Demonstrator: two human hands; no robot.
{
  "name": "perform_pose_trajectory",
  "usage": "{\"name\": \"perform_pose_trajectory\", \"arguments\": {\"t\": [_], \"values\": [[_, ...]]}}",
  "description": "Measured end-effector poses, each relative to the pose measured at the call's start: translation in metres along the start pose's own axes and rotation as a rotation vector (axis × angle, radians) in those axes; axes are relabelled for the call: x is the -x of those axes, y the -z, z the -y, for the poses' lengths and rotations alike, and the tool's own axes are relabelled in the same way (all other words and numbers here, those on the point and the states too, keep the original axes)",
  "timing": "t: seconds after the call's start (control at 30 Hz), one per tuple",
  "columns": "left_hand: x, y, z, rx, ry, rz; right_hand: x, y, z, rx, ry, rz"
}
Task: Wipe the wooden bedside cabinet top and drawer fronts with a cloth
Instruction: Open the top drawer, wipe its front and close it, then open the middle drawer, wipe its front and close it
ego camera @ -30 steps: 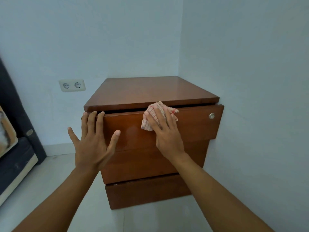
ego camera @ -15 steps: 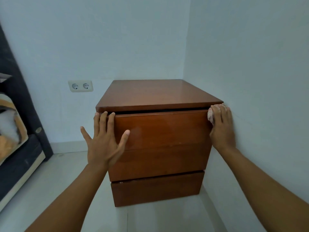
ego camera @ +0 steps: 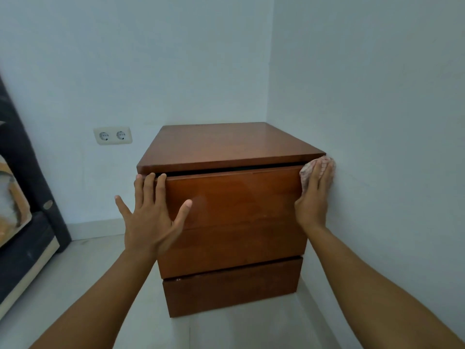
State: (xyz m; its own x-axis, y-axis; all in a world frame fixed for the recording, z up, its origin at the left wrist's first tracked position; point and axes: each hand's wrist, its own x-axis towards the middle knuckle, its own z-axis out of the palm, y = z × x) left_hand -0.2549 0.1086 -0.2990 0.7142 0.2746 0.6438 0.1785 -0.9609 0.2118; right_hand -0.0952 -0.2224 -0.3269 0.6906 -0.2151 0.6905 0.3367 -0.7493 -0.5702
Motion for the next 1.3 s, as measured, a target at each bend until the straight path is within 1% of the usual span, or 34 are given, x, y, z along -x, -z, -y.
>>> {"name": "perform_pose_trajectory", "arguments": {"t": [0.07, 0.13, 0.2, 0.33, 0.37, 0.43, 0.5, 0.63, 0.73, 0.8, 0.97, 1.17, 1.3], "values": [[0.001, 0.001, 0.0, 0.0, 0.001, 0.006, 0.007, 0.003, 0.0, 0.007, -0.023, 0.012], [0.0, 0.004, 0.0, -0.001, -0.003, 0.016, 0.018, 0.008, 0.002, -0.001, -0.067, 0.061], [0.0, 0.006, 0.001, -0.004, -0.007, 0.031, 0.031, 0.013, 0.0, -0.006, -0.126, 0.151], [-0.001, 0.009, 0.002, -0.015, -0.014, 0.068, 0.055, 0.03, -0.009, 0.068, -0.262, 0.343], [-0.001, 0.009, 0.002, -0.021, -0.019, 0.083, 0.059, 0.036, -0.01, 0.066, -0.258, 0.335], [-0.001, 0.01, 0.005, -0.047, -0.031, 0.114, 0.065, 0.049, -0.005, 0.07, -0.209, 0.254], [0.004, 0.01, 0.006, -0.065, -0.034, 0.14, 0.066, 0.06, 0.009, 0.135, -0.13, 0.229], [0.042, 0.001, 0.003, -0.043, -0.027, 0.176, 0.068, 0.065, 0.041, 0.232, 0.139, 0.306], [0.064, -0.014, 0.008, -0.053, 0.002, 0.251, 0.08, 0.055, 0.058, 0.344, 0.263, 0.461], [0.067, -0.022, 0.011, -0.072, 0.02, 0.279, 0.09, 0.044, 0.063, 0.412, 0.284, 0.545], [0.061, -0.029, 0.009, -0.095, 0.027, 0.319, 0.103, 0.019, 0.069, 0.455, 0.255, 0.695], [0.038, -0.029, 0.017, -0.157, 0.042, 0.361, 0.086, 0.002, 0.073, 0.435, 0.203, 0.725], [0.031, -0.039, 0.018, -0.15, 0.066, 0.375, 0.076, -0.005, 0.07, 0.437, 0.182, 0.748]]}}
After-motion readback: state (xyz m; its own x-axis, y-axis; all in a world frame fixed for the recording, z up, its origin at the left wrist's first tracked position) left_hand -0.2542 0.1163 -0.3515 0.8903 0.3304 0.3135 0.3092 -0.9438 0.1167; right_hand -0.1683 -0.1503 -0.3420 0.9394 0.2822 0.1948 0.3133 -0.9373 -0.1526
